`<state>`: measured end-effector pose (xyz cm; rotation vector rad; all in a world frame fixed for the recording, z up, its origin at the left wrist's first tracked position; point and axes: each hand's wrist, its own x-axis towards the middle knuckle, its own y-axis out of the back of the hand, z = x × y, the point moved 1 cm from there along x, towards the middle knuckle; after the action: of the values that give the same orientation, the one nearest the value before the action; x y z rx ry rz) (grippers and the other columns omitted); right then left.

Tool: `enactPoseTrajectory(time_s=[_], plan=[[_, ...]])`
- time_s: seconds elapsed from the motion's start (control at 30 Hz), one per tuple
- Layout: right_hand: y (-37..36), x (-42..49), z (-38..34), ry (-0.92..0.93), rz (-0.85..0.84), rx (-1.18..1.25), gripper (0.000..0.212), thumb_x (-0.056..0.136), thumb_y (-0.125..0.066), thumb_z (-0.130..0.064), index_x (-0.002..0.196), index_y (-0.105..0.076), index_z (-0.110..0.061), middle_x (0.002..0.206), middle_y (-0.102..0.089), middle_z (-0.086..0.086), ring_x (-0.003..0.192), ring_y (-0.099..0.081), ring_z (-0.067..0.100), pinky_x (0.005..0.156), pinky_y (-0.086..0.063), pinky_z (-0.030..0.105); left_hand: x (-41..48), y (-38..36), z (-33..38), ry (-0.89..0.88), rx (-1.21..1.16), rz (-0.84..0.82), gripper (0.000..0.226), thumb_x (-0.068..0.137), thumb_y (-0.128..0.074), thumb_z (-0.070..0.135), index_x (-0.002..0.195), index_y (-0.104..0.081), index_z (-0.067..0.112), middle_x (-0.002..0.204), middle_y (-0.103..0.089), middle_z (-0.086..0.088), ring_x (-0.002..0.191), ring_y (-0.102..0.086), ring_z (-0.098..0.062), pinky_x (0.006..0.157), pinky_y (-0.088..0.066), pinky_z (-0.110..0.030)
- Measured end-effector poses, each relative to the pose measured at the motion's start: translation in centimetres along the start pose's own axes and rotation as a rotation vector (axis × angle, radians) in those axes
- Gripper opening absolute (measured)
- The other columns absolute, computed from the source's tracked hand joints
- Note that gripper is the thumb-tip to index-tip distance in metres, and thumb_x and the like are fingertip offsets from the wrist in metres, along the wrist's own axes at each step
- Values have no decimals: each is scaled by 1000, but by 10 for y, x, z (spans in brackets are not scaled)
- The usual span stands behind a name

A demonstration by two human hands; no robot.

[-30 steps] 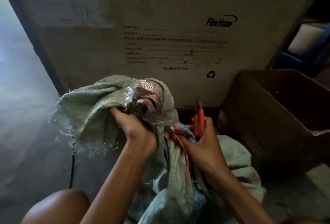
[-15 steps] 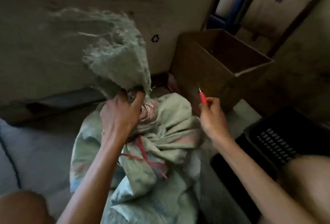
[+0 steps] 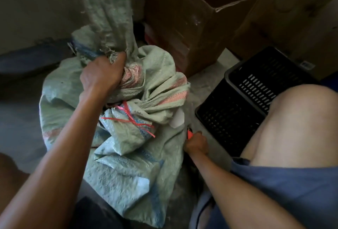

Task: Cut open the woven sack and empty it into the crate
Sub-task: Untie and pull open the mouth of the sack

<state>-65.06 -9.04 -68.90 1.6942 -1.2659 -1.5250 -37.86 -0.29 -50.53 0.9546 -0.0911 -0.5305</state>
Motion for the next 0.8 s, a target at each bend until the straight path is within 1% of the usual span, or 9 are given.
enactPoseTrajectory(time_s=[0.1, 0.2, 0.27, 0.33, 0.47, 0.53, 0.63, 0.7, 0.8], plan=[[4, 2, -6, -57, 25, 17, 42, 92, -56, -41, 122, -59, -14, 131, -58, 16, 123, -54, 36, 98, -49, 44, -1, 3, 1, 72, -64, -43, 79, 99, -28, 63, 137, -55, -1, 142, -52, -32, 130, -51, -45, 103, -40, -46], [30, -5, -41, -63, 150, 266, 35, 92, -56, -27, 125, -63, -20, 134, -53, 17, 128, -45, 37, 102, -43, 44, 8, 4, -4, 163, -250, -115, 85, 90, -32, 71, 138, -57, 5, 142, -56, -25, 129, -53, -43, 105, -41, -46], [57, -16, -78, 130, 290, 480, 30, 92, -56, -18, 120, -68, -20, 127, -59, 17, 123, -50, 38, 103, -42, 40, 15, 7, -10, 275, -564, -115, 91, 71, -50, 75, 129, -65, 7, 134, -66, -19, 120, -62, -41, 103, -48, -49], [89, -41, -114, 448, 449, 643, 24, 90, -58, -16, 109, -71, -20, 112, -62, 10, 110, -57, 35, 100, -44, 41, 23, 12, -16, 354, -875, -159, 80, 62, -67, 62, 122, -71, 10, 118, -76, -14, 103, -73, -33, 98, -56, -47], [169, -105, -181, 938, 626, 828, 21, 87, -60, -20, 106, -68, -22, 99, -62, -2, 94, -61, 25, 88, -52, 38, 19, 42, -9, 312, -1180, -310, 56, 76, -75, 43, 123, -72, 12, 115, -77, -11, 103, -76, -28, 96, -58, -47], [197, -130, -214, 1037, 440, 767, 16, 89, -61, -37, 98, -69, -25, 92, -69, -5, 90, -65, 15, 85, -55, 37, 16, 56, -5, 283, -1295, -298, 46, 86, -71, 39, 123, -71, 11, 117, -76, -13, 107, -74, -30, 90, -61, -45], [201, -152, -254, 962, -126, 523, 51, 83, -64, -61, 88, -76, -12, 84, -77, 3, 86, -72, 17, 82, -55, 37, 9, 75, 2, 192, -1428, -267, 44, 95, -64, 34, 131, -66, 8, 125, -72, -18, 114, -71, -31, 82, -64, -40], [195, -156, -266, 913, -379, 557, 52, 83, -66, -59, 91, -77, -8, 87, -78, 10, 90, -73, 27, 79, -56, 39, 3, 87, 9, 119, -1464, -181, 44, 98, -59, 34, 131, -64, 7, 123, -73, -18, 111, -72, -29, 80, -64, -36], [194, -155, -274, 914, -551, 773, 28, 92, -66, -37, 103, -74, -13, 91, -78, 4, 82, -74, 17, 62, -54, 26, -7, 102, 19, 9, -1436, -139, 51, 99, -49, 48, 124, -68, 8, 115, -76, -16, 97, -77, -23, 80, -64, -34]])
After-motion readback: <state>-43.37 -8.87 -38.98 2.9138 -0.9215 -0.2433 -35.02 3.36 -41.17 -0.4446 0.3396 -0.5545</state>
